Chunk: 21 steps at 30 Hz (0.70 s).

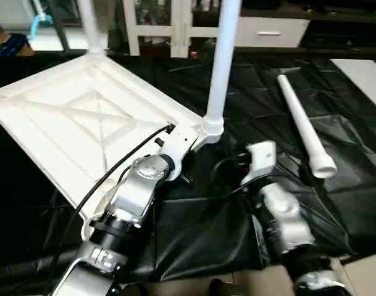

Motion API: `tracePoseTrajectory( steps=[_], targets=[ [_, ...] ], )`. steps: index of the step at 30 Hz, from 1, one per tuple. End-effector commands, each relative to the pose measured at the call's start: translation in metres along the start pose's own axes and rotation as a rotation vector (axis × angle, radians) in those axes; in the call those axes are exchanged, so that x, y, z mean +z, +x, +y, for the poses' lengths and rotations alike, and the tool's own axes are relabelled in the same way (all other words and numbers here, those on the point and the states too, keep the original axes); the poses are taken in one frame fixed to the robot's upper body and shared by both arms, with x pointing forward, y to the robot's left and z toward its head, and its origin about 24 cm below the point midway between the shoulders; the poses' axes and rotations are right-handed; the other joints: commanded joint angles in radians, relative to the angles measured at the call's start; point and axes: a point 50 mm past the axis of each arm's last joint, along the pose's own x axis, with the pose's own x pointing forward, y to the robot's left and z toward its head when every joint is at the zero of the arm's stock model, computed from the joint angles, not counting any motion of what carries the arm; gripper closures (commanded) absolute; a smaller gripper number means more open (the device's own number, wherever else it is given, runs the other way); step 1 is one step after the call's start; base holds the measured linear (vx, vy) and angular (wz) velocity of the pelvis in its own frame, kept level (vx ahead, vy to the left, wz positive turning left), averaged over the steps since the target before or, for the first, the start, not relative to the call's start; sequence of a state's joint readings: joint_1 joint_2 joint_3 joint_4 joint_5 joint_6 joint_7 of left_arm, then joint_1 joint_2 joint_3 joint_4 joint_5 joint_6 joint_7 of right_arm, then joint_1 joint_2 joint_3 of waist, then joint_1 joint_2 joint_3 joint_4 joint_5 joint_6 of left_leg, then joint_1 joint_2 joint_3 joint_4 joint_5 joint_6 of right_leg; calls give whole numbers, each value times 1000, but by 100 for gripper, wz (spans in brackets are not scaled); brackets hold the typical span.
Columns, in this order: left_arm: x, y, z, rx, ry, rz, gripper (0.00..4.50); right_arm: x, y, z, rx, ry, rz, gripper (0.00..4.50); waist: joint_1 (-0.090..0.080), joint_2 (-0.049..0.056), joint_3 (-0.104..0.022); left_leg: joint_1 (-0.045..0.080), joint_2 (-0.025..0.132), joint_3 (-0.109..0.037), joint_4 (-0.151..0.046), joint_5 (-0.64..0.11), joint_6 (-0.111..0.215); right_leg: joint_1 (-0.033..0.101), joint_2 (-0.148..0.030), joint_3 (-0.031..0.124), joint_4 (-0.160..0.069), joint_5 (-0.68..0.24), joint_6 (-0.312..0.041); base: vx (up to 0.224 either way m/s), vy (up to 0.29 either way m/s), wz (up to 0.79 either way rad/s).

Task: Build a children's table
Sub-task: Insert table leg to table base

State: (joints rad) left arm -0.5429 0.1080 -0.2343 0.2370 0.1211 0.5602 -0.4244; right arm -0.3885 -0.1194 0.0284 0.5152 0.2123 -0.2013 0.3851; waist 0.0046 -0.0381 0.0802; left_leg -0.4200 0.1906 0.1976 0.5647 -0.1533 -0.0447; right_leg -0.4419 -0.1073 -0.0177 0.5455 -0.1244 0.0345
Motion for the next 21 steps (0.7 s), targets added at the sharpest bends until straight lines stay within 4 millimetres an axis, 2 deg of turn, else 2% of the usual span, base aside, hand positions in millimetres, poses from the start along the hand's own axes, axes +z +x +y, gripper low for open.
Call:
tracePoseTrajectory(
  steps=[1,2,4,6,7,8,9,11,15,16,17,20,21],
  targets=[
    [7,-6,-4,-62,42,-80,450,6,-9,-7,31,-1,4,148,11,0,-78,29,30,-4,-57,-162,127,52,-8,4,-25,-66,-220,64,-25,-2],
    [6,-7,-4,-73,53,-83,450,6,-11,-9,31,-11,10,148,16,-1,-79,32,29,1,-51,-116,136,53,-4,6,-17,-5,-236,64,-25,-2],
    [3,-11,-5,-107,81,-94,450,7,-15,-17,23,-19,34,148,24,-1,-81,33,26,4,-46,-77,148,56,-3,7,-11,46,-254,25,-10,-1],
    [0,-15,-7,-149,113,-105,450,12,-18,-21,54,-36,37,148,32,-1,-79,35,28,6,-46,-81,147,56,-3,8,-11,33,-260,0,0,0],
    [-2,-17,-8,-166,126,-107,450,14,-20,-22,77,-36,41,148,35,-1,-77,36,30,7,-48,-106,136,56,-3,9,-14,-7,-252,0,0,0],
    [-3,-18,-8,-180,136,-109,450,16,-22,-23,111,-40,49,112,36,-1,-72,38,31,8,-52,-146,119,54,-2,10,-20,-65,-242,0,0,0],
    [-5,-21,-9,-200,151,-111,450,19,-25,-24,146,-41,58,112,35,-2,-70,38,31,8,-53,-171,109,52,-1,11,-24,-101,-235,0,0,0],
    [-11,-29,-12,-260,200,-109,450,27,-32,-26,235,-22,88,93,39,-2,-66,39,36,5,-59,-238,79,50,-4,13,-31,-203,-197,0,0,0],
    [-15,-38,-17,-315,224,-120,450,35,-43,-31,342,3,150,60,42,0,-58,51,40,0,-68,-351,30,39,-1,16,-45,-344,-156,0,0,0],
    [-16,-42,-20,-342,232,-127,450,39,-48,-32,393,12,179,60,42,0,-59,54,39,1,-67,-364,17,35,0,17,-47,-350,-153,0,0,0],
    [-16,-46,-24,-369,241,-137,450,42,-53,-34,443,12,203,60,42,-2,-59,50,38,1,-68,-363,13,38,0,17,-45,-347,-152,0,0,0],
    [-17,-49,-27,-396,247,-148,450,46,-57,-37,483,10,221,60,48,-5,-61,48,37,3,-65,-324,20,39,-2,18,-42,-320,-152,0,0,0],
    [-18,-51,-28,-405,249,-149,450,47,-58,-38,494,7,229,60,49,-9,-62,48,37,5,-62,-314,24,37,-2,19,-42,-317,-154,0,0,0]
  ],
)
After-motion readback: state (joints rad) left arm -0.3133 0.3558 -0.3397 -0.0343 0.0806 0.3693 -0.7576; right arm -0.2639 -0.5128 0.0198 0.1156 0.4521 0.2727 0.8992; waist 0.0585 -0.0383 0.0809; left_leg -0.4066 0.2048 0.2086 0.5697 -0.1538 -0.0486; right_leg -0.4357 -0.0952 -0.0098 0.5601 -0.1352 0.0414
